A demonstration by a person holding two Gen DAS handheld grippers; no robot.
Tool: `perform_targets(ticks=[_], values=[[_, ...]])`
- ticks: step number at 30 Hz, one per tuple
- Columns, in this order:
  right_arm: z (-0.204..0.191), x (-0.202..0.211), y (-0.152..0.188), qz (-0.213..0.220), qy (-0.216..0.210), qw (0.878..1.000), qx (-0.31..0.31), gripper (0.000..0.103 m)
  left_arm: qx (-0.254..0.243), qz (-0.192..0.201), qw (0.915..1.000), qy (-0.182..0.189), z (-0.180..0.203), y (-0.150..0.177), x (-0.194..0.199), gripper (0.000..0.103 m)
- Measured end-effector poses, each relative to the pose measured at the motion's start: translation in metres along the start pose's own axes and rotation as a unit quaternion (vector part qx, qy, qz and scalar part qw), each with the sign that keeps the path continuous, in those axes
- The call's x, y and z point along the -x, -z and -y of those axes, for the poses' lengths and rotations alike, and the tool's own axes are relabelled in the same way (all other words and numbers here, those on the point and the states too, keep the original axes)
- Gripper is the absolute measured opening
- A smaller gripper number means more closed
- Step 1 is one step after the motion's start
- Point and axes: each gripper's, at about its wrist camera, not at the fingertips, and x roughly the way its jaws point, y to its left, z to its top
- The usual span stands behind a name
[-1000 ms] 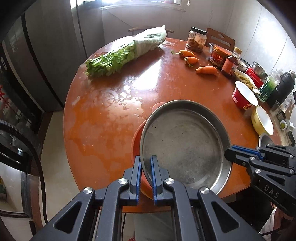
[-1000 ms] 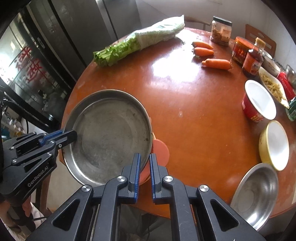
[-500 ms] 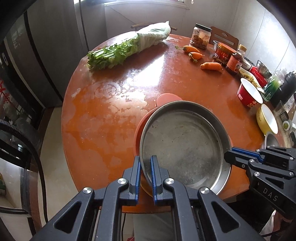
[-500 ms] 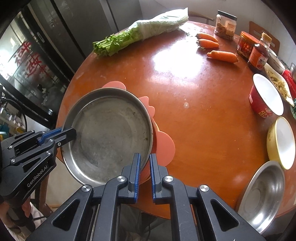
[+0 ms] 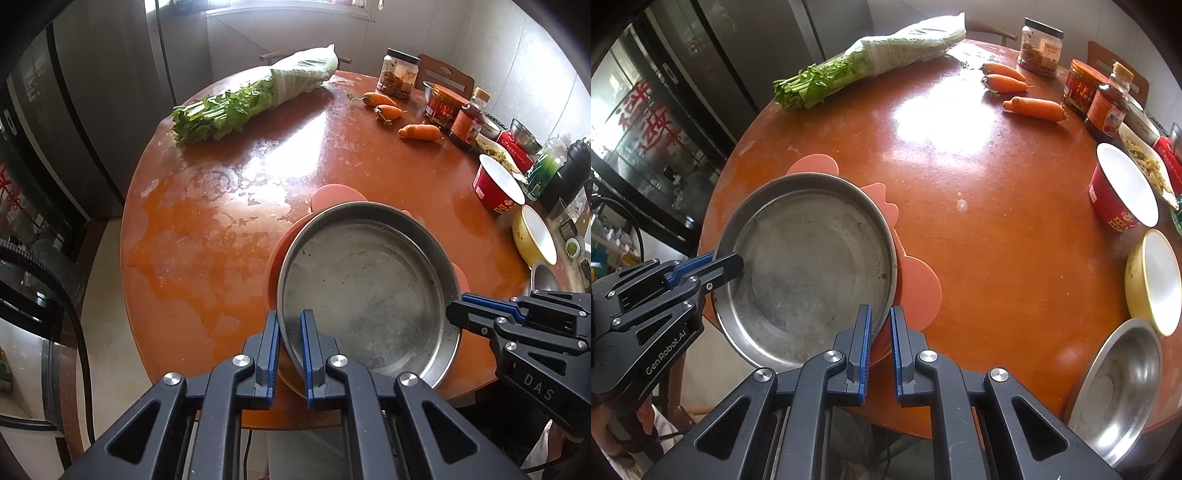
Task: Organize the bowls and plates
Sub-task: 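Lower the steel pan onto the pink plate and open the right tool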
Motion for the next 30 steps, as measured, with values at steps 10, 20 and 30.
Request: perform_targets(ticks=[10,20,30], values=[[-0.005,0.001,0.000,0.006,-0.002,1.000,0.009,0.027,-0.008,0.005,0.9999,-0.010,0.005,0.002,-0.003,0.013],[-0.013,-0.002,0.000,0.013,0.021,0.999,0.032,0.035,-0.027,0.022,0.9992,-0.019,0.015,0.002,-0.008,0.022],[-0.003,-0.004,-0.001,0.018,0.064,0.997,0.039,0.035,-0.046,0.047,0.9978,-0.004,0.032,-0.001,-0.014,0.035]])
